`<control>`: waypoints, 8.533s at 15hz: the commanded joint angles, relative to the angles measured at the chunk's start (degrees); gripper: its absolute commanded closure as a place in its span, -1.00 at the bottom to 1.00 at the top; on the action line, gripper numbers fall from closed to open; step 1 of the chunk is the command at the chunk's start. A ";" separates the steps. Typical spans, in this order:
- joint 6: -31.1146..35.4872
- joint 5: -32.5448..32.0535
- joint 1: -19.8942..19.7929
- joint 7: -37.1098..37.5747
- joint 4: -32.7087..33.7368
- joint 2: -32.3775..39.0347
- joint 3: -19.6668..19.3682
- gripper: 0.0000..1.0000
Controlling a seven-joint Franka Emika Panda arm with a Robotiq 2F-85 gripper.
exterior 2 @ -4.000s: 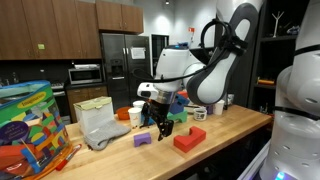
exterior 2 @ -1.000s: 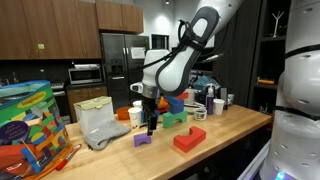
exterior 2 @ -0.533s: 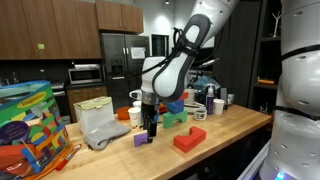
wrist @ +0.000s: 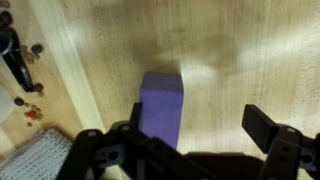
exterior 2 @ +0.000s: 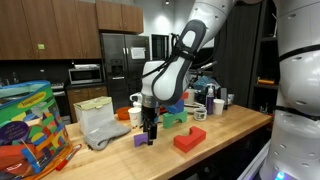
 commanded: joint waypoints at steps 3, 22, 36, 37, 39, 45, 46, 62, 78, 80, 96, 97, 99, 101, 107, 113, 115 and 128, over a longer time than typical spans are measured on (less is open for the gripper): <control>0.93 -0.03 -2.32 -1.66 1.21 1.53 1.64 -1.00; 0.71 -0.42 -3.52 -1.81 3.00 3.00 2.06 -0.47; 0.46 0.33 -3.91 -2.24 2.66 2.04 2.74 0.70; 0.37 0.83 -4.04 -2.53 2.19 1.25 3.27 0.70; 0.57 1.57 -4.26 -3.02 1.18 -0.31 4.48 0.70; 0.73 6.88 -4.65 -6.36 -1.29 -6.55 8.09 0.70; 0.42 9.53 -4.86 -8.14 -1.68 -8.04 8.86 0.70; -12.91 30.26 9.55 -33.29 -13.82 -39.95 -14.90 0.70; -28.69 10.52 0.02 -38.69 -14.47 -53.99 -26.57 0.70; -28.72 8.01 -0.52 -39.21 -14.43 -54.42 -26.53 0.70; -39.32 4.52 0.73 -54.22 -1.66 -47.51 -29.32 0.70; -39.37 5.65 0.85 -54.65 -0.84 -46.44 -29.45 0.70; -39.14 7.77 0.77 -55.56 0.51 -44.20 -29.52 0.70; -39.07 9.47 0.22 -55.93 1.73 -41.90 -29.27 0.70; -38.92 11.10 -1.82 -55.55 5.03 -35.62 -28.36 0.70; -39.13 12.13 -3.16 -55.64 8.18 -30.02 -28.04 0.70; -39.16 13.34 -3.52 -55.84 8.72 -28.80 -28.02 0.70; -42.60 17.07 -7.49 -56.61 10.89 -26.02 -27.43 0.70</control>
